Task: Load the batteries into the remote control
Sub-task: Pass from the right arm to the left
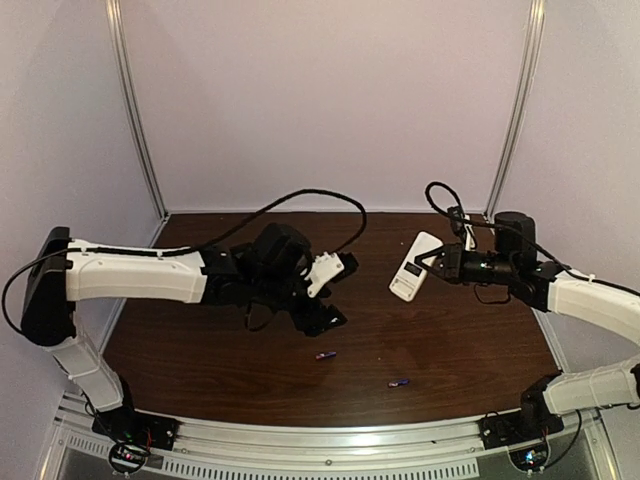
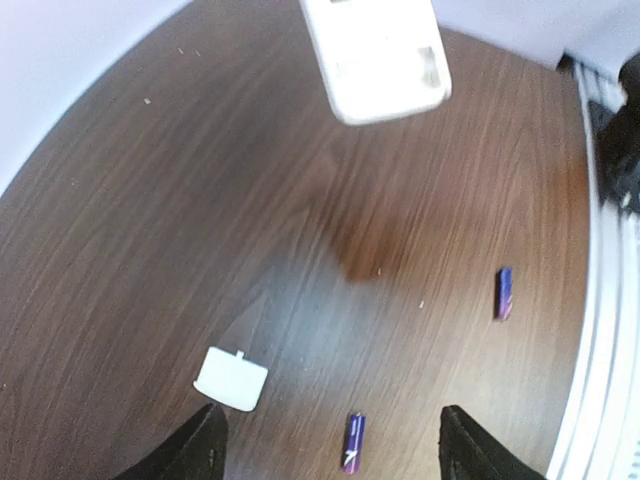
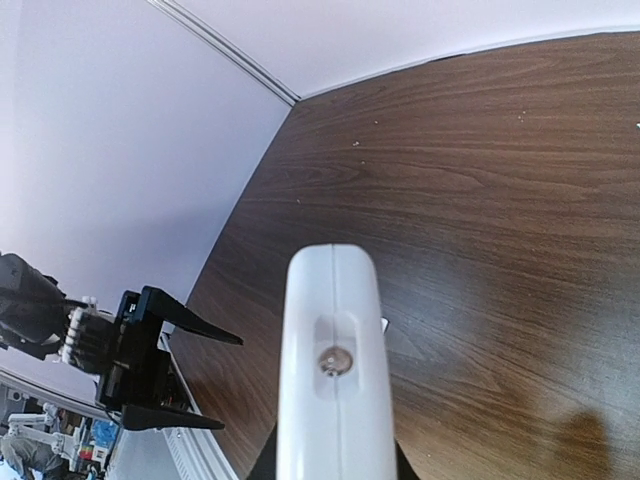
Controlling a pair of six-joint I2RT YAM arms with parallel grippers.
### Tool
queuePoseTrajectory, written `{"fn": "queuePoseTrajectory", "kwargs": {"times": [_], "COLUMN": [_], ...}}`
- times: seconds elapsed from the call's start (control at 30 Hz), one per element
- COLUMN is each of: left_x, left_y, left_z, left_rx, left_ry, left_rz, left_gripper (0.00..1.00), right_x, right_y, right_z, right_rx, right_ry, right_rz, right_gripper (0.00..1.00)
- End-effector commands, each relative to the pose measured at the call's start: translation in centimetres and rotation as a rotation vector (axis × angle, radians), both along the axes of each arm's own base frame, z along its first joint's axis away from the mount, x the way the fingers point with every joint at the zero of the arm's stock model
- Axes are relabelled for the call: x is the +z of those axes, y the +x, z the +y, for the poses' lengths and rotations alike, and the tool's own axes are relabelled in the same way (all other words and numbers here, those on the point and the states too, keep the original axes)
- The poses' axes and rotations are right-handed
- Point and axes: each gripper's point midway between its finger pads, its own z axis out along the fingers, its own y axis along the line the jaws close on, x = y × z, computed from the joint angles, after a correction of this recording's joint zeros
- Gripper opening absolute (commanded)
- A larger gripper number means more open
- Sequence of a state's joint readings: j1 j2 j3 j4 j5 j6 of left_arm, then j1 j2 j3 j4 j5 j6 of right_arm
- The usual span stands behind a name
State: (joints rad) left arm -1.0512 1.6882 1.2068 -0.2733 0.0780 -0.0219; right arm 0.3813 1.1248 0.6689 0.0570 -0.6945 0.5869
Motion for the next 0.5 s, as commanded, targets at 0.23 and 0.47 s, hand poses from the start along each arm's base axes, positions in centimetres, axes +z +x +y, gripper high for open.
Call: {"fn": "queuePoseTrajectory", "kwargs": {"times": [0.23,0.47], "left_x": [10.6,11.5], "left_y": [-0.1,-0.5], "left_z": [-2.5,-3.5], "left_rx": [0.1,0.053], "left_ry": [-0.836,-0.972], "left_rz": [0.244,0.331], "left_gripper": [0.69,0.68], "right_x": [7.2,9.0], "right_y": [-1.5,-3.1], "right_z": [2.5,4.7], "right_rx": [0.035,0.096], "right_ry": [0.35,0.44], "right_rz": [-0.179,-0.211], "right_gripper": [0.01,0.01]}}
